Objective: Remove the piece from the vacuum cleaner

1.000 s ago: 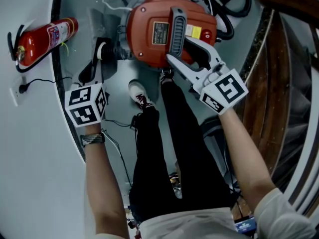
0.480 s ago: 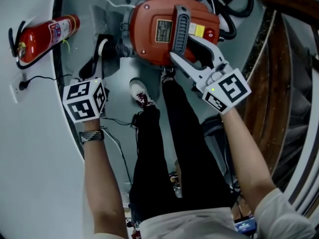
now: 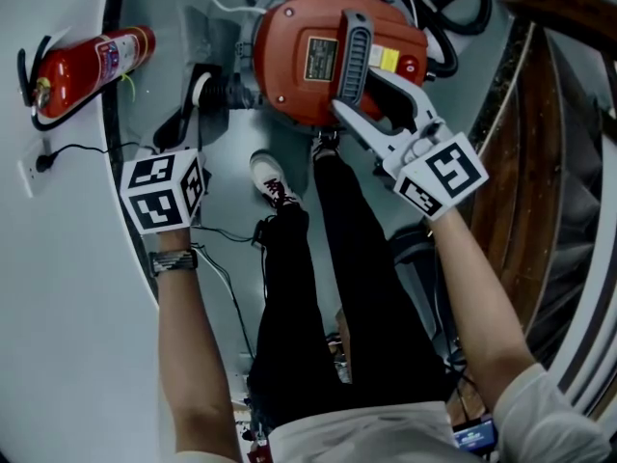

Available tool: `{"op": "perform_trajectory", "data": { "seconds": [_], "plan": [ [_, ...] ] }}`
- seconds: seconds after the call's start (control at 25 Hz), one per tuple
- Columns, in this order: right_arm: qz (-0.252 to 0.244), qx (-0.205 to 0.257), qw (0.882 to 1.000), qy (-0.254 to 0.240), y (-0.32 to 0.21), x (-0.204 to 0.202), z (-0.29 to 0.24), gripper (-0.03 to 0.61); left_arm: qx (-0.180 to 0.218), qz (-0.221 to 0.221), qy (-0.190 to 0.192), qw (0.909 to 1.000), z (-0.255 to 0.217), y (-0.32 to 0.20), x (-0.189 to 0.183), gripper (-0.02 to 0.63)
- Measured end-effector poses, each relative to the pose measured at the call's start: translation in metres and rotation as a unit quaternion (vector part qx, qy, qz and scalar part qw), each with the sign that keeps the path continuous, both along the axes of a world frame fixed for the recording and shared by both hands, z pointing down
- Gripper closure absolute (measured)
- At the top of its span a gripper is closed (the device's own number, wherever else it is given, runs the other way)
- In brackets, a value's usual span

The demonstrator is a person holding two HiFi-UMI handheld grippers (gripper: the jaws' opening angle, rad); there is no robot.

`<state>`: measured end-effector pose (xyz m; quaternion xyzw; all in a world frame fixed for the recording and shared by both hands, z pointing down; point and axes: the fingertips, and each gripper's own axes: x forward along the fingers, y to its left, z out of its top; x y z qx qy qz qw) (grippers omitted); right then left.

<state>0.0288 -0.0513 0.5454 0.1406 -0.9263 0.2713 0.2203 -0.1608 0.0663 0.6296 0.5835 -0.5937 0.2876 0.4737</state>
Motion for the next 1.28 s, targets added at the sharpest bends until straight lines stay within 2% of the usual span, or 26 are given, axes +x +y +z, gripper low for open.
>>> {"op": "perform_trajectory", "data": {
  "seconds": [0.64, 1.28],
  "plan": [
    [0.001, 0.002, 1.000, 0.000, -0.0001, 0.0001, -0.0008, 0.337, -0.013, 0.007, 0.006, 0.9999, 0.0035, 0.0009, -0.0019, 0.578],
    [0.004, 0.008, 1.000, -0.001, -0.0002, 0.0005, -0.0010, 0.337, -0.009, 0.020, 0.000, 0.9998, 0.0047, 0.0006, -0.0014, 0.581]
  ]
}}
